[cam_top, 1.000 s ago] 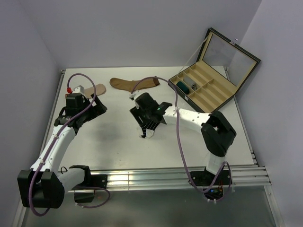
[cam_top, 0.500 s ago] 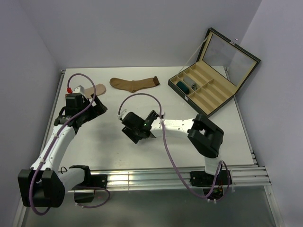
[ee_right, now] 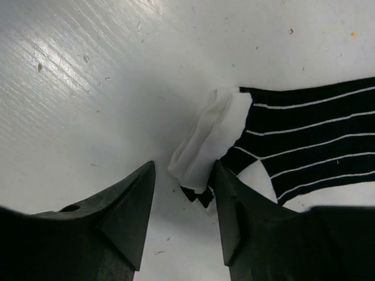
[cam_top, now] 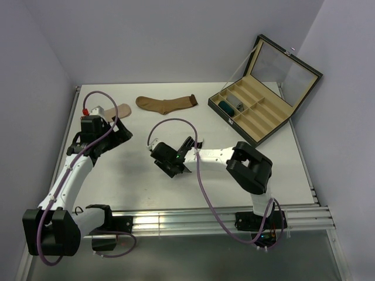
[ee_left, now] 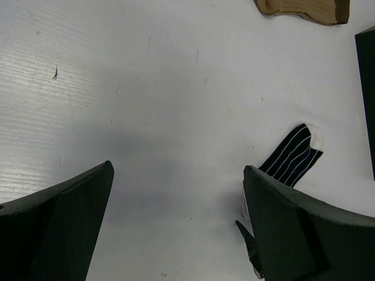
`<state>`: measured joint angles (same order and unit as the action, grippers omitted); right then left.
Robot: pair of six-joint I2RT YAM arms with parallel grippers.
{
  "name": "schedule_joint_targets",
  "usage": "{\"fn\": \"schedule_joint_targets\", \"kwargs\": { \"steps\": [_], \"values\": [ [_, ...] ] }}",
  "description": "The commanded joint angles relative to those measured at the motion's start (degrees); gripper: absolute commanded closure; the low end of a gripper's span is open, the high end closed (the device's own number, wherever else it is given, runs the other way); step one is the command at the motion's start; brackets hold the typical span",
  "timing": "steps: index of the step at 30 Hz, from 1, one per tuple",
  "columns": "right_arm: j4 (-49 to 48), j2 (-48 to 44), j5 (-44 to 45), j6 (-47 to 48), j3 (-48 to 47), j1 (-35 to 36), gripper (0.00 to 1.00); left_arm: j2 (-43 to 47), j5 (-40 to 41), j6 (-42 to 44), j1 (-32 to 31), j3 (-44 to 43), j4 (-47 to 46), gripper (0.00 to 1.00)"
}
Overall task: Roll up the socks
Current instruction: Roll the sock at the center of the board.
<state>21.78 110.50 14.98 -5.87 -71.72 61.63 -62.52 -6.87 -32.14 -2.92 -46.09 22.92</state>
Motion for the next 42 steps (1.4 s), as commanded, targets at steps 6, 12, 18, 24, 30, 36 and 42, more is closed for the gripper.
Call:
{"fn": "schedule_joint_targets", "kwargs": {
  "steps": [6, 12, 18, 24, 30, 36, 42],
  "values": [
    [-0.2, 2.4, 5.8, 1.7, 1.7, 1.0, 0.69, -0.2, -2.4, 0.5, 0.6, 0.6, -3.0, 0.02],
    [-2.3, 0.5, 3.0, 4.5, 1.7, 1.0, 0.98, 0.1, -2.2, -0.3, 0.6, 1.0, -3.5, 0.02],
    [-1.7, -0.5, -6.9, 6.9, -2.0, -0.5, 1.0, 0.4, -5.7, -3.5, -0.1, 2.6, -4.4, 0.02],
    [-3.4, -1.1, -23.4, 4.0, -3.1, -5.4, 1.0, 1.2, -3.9, -7.8, -4.5, 4.9, -6.1, 0.03],
    [-8.1, -1.0, -41.9, -2.8, -2.5, -13.4, 1.0, -1.0, -3.1, -13.3, -9.6, 8.4, -9.6, 0.05],
    [-14.8, 1.9, -60.5, -9.4, -1.0, -21.4, 1.0, -5.3, -1.9, -17.1, -15.4, 8.9, -12.3, 0.07],
    [-24.6, 5.3, -68.8, -16.7, 3.2, -25.0, 1.0, -9.7, -1.7, -19.2, -19.1, 8.2, -14.5, 0.09]
  ]
}}
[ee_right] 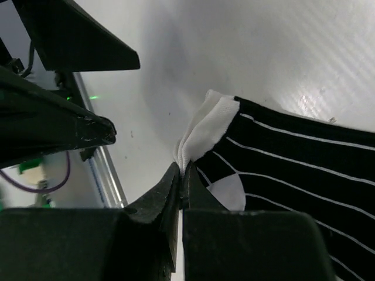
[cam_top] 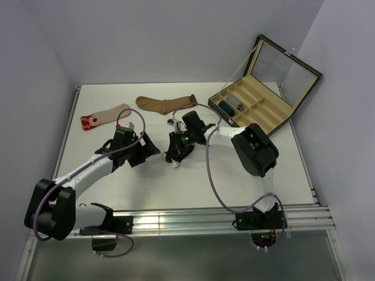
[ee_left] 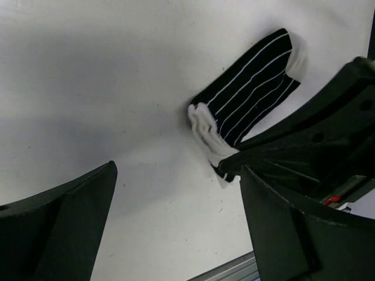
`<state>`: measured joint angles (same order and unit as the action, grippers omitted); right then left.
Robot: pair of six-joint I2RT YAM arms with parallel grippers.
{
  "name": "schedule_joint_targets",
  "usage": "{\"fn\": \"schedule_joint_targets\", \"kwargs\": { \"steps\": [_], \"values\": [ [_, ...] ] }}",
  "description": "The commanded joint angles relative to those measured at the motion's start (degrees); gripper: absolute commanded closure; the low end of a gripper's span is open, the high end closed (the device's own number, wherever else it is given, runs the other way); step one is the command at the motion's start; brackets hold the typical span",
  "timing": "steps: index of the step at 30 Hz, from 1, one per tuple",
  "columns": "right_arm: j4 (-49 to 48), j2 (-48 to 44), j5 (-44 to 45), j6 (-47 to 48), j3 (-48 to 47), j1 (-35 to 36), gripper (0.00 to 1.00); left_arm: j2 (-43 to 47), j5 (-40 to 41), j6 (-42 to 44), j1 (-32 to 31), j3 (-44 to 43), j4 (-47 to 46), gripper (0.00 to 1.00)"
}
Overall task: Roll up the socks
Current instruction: Roll the sock at the center of the board.
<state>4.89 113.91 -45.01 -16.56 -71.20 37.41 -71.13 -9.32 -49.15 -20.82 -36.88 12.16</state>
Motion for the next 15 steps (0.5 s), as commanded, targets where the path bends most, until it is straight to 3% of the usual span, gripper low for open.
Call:
{"fn": "schedule_joint_targets", "kwargs": {
  "steps": [1, 15],
  "values": [
    [-9.1, 2.7, -9.4, -7.0, 3.4, -1.2, 1.0, -2.2, 1.0, -2.4, -1.4, -1.1, -3.8, 0.09],
    [-21.1, 9.1, -12.6, -18.9, 9.0, -6.4, 1.0, -10.5, 1.1, -3.0, -5.6, -2.8, -4.9, 0.2]
  ]
}}
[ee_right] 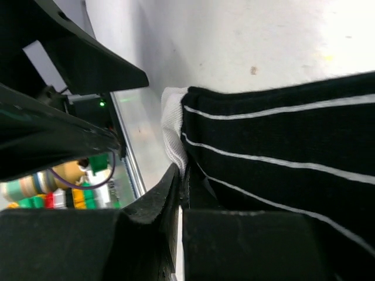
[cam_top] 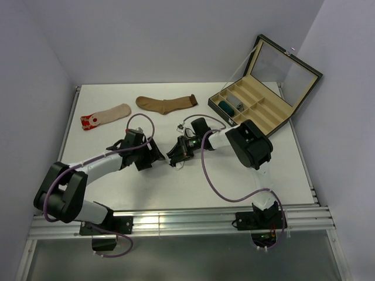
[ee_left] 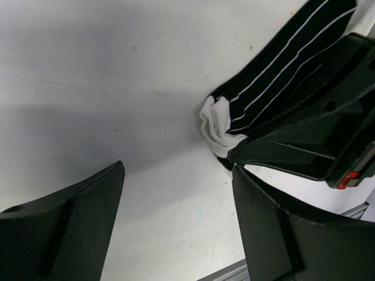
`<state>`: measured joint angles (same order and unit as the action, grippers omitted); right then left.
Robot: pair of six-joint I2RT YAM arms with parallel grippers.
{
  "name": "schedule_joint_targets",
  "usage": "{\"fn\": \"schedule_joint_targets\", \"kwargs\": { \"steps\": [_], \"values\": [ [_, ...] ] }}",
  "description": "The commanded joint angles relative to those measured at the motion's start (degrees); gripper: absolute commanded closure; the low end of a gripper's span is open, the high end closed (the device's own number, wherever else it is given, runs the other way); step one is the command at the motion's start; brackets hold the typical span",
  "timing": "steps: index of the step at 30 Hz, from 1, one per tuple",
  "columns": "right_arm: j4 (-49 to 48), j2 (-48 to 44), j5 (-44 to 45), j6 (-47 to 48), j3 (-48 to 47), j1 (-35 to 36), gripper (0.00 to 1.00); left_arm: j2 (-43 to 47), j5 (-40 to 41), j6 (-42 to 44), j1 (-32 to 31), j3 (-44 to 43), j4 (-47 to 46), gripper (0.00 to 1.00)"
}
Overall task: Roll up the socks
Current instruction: Roll the sock at the center of the board.
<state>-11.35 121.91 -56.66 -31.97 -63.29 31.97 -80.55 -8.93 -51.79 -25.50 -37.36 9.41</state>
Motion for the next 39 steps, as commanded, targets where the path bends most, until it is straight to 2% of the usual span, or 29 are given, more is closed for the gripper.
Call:
{"fn": "schedule_joint_targets", "kwargs": {
  "steps": [1, 9, 10, 15, 20, 26, 31, 39],
  "values": [
    [-5.3, 1.3, -0.9, -3.9, 1.2, -1.3, 1.0, -2.0, 0.5, -0.3, -1.3, -2.4, -2.2, 0.21],
    [-6.5, 2.8, -1.0, -5.5, 1.7, -1.8, 1.0, -6.6, 2.5, 0.2, -3.2, -4.9, -2.1, 0.28],
    [-6.6, 2.8, -1.0, -5.6, 1.7, -1.8, 1.0, -7.2, 3.0, 0.5, -3.3, -5.4, -2.2, 0.33],
    [-6.8, 2.8, -1.2, -5.7, 1.8, -1.8, 1.0, -11.5, 5.8, 1.9, -3.9, -8.2, -0.5, 0.42],
    [-6.8, 3.0, -1.0, -5.7, 1.6, -1.9, 1.0, -13.3, 5.9, 3.3, -4.6, -9.8, 0.2, 0.48],
    [-7.4, 3.1, -1.3, -6.2, 1.6, -1.9, 1.0, -11.5, 6.6, 3.3, -5.0, -8.7, 0.3, 0.48],
    [-12.4, 1.8, -3.2, -8.7, 3.1, -1.9, 1.0, -8.7, 8.5, 2.2, -5.0, -7.4, 0.2, 0.48],
    [-2.4, -1.8, -1.3, 0.3, 1.4, -1.4, 1.0, -11.3, 10.9, -0.2, -4.9, -12.2, 1.5, 0.49]
  ]
}}
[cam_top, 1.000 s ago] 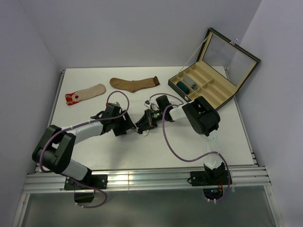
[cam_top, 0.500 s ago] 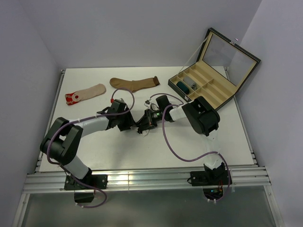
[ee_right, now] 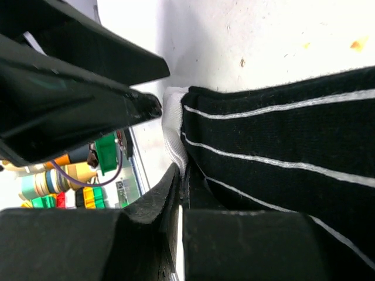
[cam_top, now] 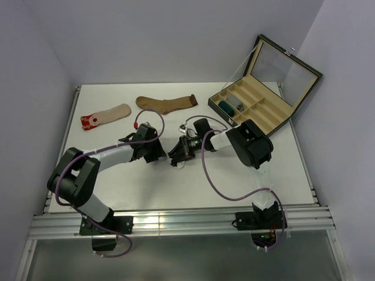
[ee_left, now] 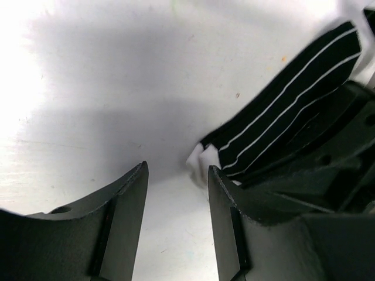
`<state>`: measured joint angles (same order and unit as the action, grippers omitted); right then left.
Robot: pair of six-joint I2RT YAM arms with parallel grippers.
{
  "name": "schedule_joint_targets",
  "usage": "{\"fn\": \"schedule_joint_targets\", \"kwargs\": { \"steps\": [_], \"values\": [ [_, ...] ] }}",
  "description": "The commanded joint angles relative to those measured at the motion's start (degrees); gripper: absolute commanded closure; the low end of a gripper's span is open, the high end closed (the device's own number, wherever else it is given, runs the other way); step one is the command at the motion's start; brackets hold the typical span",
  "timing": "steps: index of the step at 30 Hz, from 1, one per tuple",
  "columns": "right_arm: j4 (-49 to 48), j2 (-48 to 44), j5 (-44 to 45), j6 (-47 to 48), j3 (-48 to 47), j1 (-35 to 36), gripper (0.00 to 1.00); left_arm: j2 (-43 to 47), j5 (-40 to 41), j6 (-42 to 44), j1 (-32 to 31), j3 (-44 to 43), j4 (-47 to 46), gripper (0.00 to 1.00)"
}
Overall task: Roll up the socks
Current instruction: Roll the sock at the center of the board.
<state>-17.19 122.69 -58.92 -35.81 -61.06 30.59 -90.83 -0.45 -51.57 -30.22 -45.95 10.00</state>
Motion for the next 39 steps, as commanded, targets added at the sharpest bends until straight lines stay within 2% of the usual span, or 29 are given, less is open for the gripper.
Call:
{"fn": "schedule_joint_targets", "kwargs": {
  "steps": [1, 7, 15, 24, 32, 36, 39],
  "values": [
    [3.2, -2.5, 0.9, 4.1, -0.7, 0.1, 1.0, -1.7, 2.3, -0.3, -0.2, -4.4, 1.2, 0.5],
    [3.0, -2.1, 1.0, 3.9, -0.9, 0.4, 1.0, -5.1, 1.0, 1.9, -0.1, -8.2, 1.6, 0.5],
    [3.0, -1.8, 1.3, 3.8, -1.3, 0.4, 1.0, -6.4, -1.4, 3.5, -0.5, -7.5, 1.2, 0.5],
    [3.6, -2.4, 1.7, 4.0, -1.4, 0.4, 1.0, -9.8, 0.2, 6.3, -2.3, -10.1, 6.1, 0.5],
    [4.7, -5.1, 2.5, 4.9, -1.3, 0.7, 1.0, -13.7, 12.6, 8.1, -5.7, -13.5, 13.7, 0.62],
    [4.2, -6.6, 2.7, 4.4, -0.6, 0.7, 1.0, -14.7, 14.5, 8.4, -6.5, -14.3, 15.2, 0.7],
    [2.7, -7.9, 2.7, 3.6, 0.1, 0.8, 1.0, -15.8, 15.1, 8.7, -7.1, -14.9, 15.8, 0.71]
  ]
}}
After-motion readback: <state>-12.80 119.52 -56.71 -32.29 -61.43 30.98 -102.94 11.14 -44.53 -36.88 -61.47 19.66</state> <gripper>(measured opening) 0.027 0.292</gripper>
